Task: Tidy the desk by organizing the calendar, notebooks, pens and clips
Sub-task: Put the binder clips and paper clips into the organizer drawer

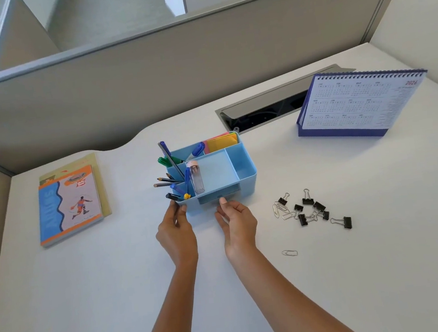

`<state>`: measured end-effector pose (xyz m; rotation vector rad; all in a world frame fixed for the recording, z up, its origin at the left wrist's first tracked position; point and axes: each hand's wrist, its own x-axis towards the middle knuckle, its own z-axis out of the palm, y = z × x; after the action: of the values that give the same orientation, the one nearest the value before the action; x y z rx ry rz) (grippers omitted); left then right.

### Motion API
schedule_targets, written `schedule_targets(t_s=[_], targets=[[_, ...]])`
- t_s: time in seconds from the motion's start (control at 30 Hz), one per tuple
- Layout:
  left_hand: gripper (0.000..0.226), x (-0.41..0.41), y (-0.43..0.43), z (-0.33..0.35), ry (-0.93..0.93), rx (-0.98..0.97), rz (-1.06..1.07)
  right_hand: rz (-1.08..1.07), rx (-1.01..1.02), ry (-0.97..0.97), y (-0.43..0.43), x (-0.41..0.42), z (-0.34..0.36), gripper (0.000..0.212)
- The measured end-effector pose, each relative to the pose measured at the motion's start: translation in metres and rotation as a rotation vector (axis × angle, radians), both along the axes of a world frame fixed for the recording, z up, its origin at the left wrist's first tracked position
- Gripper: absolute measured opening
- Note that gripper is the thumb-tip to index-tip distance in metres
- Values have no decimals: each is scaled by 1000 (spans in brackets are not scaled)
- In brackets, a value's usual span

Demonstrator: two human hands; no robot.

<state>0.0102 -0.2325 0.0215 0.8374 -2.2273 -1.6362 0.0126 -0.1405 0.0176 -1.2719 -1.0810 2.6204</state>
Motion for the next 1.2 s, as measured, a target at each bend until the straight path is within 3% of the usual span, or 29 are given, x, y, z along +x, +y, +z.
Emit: schedule_targets(t_s=[0.27,0.4,0.47,0.57,0.63,0.73,0.83,1.0,1.2], targets=[[37,1,1,-1,-29,8,10,25,-35,3,7,28,-3,31],[38,6,3,-3,-51,41,22,74,66,18,16,36,-2,22],[36,14,3,-5,-58,59,19,125,352,57,32,41,-5,14],[30,34,7,-10,-69,46,-12,251,1044,96,78,45,-16,17],[27,50,15,-16,-88,7,-83,331,1419,20,112,44,-25,21],[23,71,34,-24,-98,-20,-231,454,1677,-170,148,41,-34,27],[22,81,54,-27,-77,-83,-368,551,1784,-237,155,38,-37,22],[18,74,73,-22,-117,-35,-463,616,1774,-131,135,40,-35,19],[21,54,77,-15,-202,270,-434,638,1577,232,103,56,-24,23]])
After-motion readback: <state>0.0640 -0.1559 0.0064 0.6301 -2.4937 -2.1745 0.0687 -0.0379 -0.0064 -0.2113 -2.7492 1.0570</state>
